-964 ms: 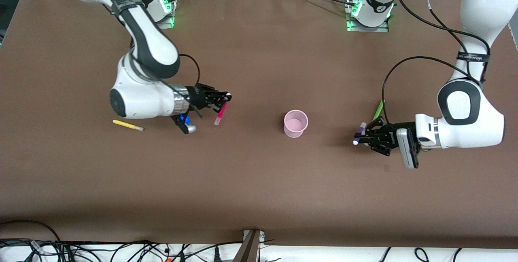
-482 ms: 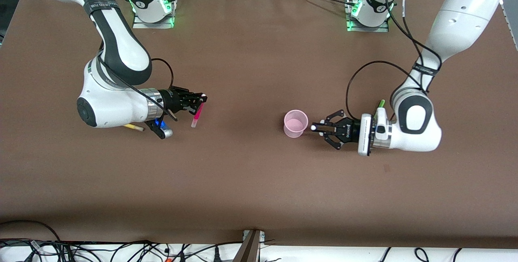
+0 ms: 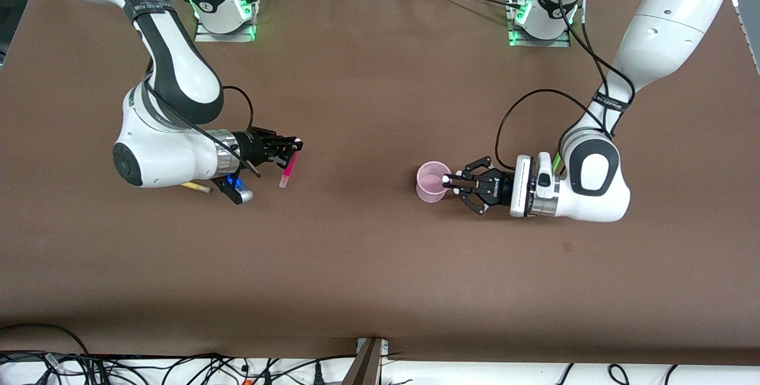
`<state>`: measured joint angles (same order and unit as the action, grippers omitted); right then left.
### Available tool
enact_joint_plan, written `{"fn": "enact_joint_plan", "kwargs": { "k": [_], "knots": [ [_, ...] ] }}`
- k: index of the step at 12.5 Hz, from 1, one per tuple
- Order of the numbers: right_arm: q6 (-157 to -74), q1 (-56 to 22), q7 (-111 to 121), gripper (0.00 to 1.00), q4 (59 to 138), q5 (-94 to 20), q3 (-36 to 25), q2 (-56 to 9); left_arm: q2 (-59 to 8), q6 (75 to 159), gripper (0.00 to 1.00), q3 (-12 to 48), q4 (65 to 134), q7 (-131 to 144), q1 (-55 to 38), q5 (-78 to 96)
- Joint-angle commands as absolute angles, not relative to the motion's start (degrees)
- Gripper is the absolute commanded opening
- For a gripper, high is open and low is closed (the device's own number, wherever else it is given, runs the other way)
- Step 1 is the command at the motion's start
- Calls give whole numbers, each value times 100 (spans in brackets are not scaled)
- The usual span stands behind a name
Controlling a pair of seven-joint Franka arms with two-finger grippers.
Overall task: Organize pens into pink holder with both arms
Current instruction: 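Carry the purple pen over the pink cup with the left gripper, then lower the purple pen into the pink cup and open the left gripper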
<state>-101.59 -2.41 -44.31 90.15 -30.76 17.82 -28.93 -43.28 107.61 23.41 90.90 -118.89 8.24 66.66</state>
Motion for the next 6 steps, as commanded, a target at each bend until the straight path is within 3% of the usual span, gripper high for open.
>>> {"fn": "enact_joint_plan", "kwargs": {
  "k": [1,5,6],
  "knots": [
    [-10037,-246,-4465,0,8938,-2988,1793,-2900,-4289,10881,0,2338,9236,-12190,721,6916],
    [-10037,-264,-4482,0,8965,-2988,1793,-2909,-4298,10872,0,2338,9483,-12296,677,7162],
    [-10055,-272,-4491,0,8965,-2988,1793,-2918,-4298,10872,99,2338,9501,-12305,668,7241]
  ]
}}
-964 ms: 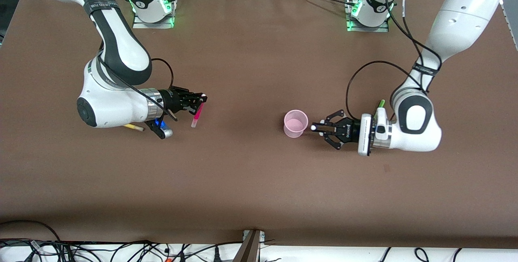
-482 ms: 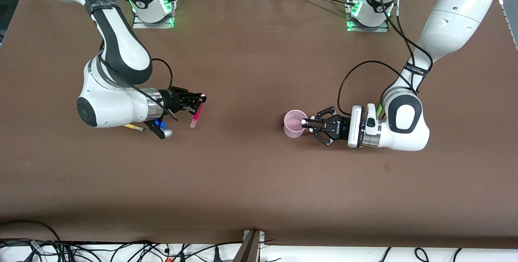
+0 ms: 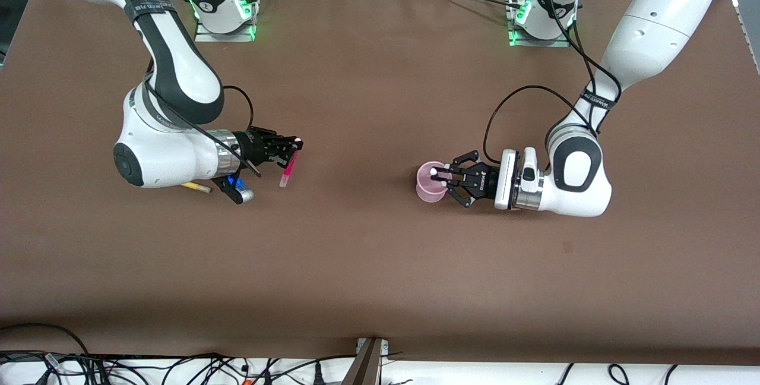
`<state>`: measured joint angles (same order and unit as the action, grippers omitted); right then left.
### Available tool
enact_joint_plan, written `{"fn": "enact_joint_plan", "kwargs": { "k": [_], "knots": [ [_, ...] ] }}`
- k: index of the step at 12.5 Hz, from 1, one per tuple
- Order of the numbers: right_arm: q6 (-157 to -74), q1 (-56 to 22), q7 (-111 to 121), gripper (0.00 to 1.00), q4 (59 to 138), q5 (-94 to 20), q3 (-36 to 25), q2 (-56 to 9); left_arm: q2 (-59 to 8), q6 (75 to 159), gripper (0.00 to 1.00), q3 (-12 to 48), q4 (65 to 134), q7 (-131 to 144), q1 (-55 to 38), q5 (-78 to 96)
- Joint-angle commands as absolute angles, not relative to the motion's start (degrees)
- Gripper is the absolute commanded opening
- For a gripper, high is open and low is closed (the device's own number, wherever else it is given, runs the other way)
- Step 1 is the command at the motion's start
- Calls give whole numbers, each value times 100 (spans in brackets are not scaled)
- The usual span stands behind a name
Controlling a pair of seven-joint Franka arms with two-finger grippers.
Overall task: Organize pens into pink holder with both arms
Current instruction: 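Lower the purple pen into the pink cup and open the left gripper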
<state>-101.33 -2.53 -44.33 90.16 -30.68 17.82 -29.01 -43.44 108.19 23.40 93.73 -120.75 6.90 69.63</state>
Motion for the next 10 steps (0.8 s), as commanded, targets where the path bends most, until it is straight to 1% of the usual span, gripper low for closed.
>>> {"fn": "enact_joint_plan", "kwargs": {
  "k": [1,4,6,8,10],
  "knots": [
    [-10055,-290,-4491,0,8974,-2988,1793,-2918,-4289,10829,100,2338,9510,-12305,703,7251],
    [-10063,-299,-4509,0,8974,-2988,1793,-2918,-4210,10811,100,2338,9501,-12147,738,7233],
    [-10072,-299,-4518,0,8965,-2997,1793,-2918,-4035,10784,100,2320,9492,-11840,817,7137],
    [-10116,-386,-4727,0,8965,-3023,1793,-2935,-3728,10758,100,2303,9431,-11070,957,6867],
    [-10413,-640,-5209,0,8956,-3137,1810,-2970,-3508,10714,100,2303,9343,-9850,1002,6200]
  ]
}}
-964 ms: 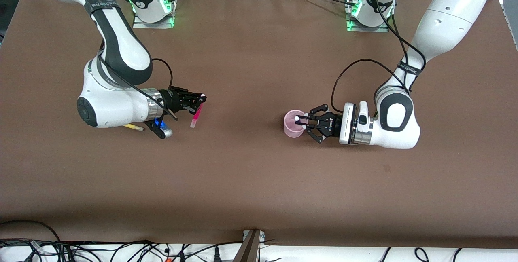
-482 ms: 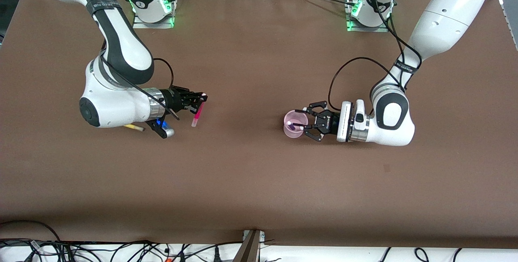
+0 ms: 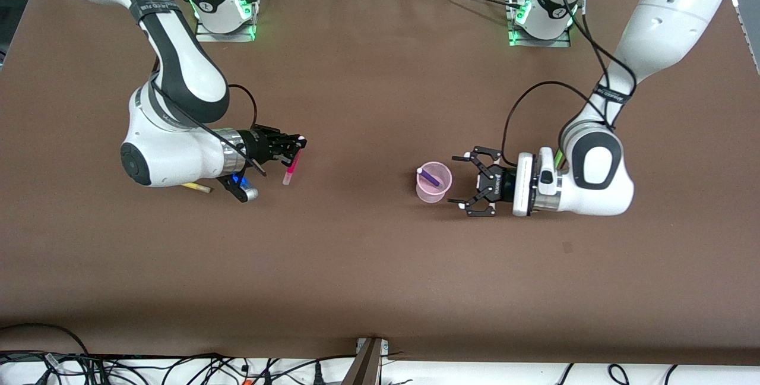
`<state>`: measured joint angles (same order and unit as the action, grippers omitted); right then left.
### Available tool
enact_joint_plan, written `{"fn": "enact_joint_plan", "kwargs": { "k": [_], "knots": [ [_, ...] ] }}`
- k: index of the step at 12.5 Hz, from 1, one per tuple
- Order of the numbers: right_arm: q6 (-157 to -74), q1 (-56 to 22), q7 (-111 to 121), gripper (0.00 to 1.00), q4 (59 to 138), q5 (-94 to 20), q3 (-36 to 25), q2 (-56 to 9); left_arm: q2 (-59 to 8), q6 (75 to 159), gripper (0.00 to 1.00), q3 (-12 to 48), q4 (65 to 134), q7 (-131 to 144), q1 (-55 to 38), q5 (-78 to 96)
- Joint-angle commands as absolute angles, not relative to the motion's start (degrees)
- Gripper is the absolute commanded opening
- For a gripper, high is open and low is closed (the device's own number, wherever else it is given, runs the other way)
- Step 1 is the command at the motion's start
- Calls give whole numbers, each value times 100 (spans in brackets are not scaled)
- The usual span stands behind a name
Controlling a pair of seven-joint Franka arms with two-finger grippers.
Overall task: Organize pens into pink holder with both arms
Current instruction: 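Withdraw the left gripper while the right gripper carries the marker toward the cup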
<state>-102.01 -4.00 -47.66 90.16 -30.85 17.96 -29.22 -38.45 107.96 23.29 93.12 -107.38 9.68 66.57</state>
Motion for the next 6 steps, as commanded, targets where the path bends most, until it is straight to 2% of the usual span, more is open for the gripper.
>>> {"fn": "enact_joint_plan", "kwargs": {
  "k": [1,6],
  "knots": [
    [-10693,-859,-5560,0,8956,-3381,1811,-3023,-3420,10592,100,2294,9247,-9296,993,5883],
    [-12564,-1949,-6775,0,8825,-5033,1819,-3392,-3287,9459,100,2285,8378,-5588,976,3818]
  ]
}}
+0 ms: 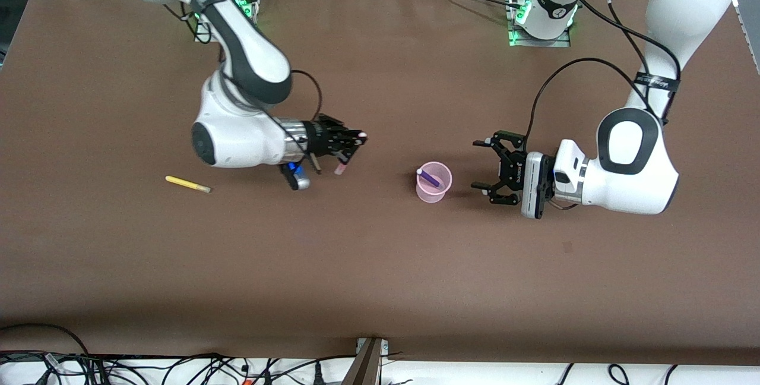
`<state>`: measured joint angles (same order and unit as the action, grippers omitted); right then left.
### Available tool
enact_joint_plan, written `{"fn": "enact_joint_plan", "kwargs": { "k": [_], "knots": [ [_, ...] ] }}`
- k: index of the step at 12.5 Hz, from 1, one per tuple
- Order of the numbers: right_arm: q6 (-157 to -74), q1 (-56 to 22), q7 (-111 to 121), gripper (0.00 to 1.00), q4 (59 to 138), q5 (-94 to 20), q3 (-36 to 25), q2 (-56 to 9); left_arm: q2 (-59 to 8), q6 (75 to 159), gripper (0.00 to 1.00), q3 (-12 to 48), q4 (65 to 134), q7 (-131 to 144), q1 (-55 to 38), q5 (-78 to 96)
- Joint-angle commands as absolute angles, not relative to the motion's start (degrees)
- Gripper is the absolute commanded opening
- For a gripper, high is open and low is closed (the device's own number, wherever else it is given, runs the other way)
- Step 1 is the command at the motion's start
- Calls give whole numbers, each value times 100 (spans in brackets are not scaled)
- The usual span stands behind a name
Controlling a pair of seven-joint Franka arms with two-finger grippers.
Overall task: Organize pens into pink holder with both arms
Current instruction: 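Withdraw the left gripper while the right gripper carries the marker toward the cup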
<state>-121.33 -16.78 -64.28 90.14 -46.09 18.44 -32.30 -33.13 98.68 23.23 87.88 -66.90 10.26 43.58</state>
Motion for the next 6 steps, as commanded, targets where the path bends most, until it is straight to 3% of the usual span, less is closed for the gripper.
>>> {"fn": "enact_joint_plan", "kwargs": {
  "k": [1,6],
  "knots": [
    [-12855,-2134,-6846,0,8781,-5236,1819,-3427,-3296,9396,100,2303,8245,-5285,976,3519],
    [-13876,-2768,-7040,0,8324,-5958,1819,-3787,-3200,9211,100,2144,8218,-3721,1054,2656]
  ]
}}
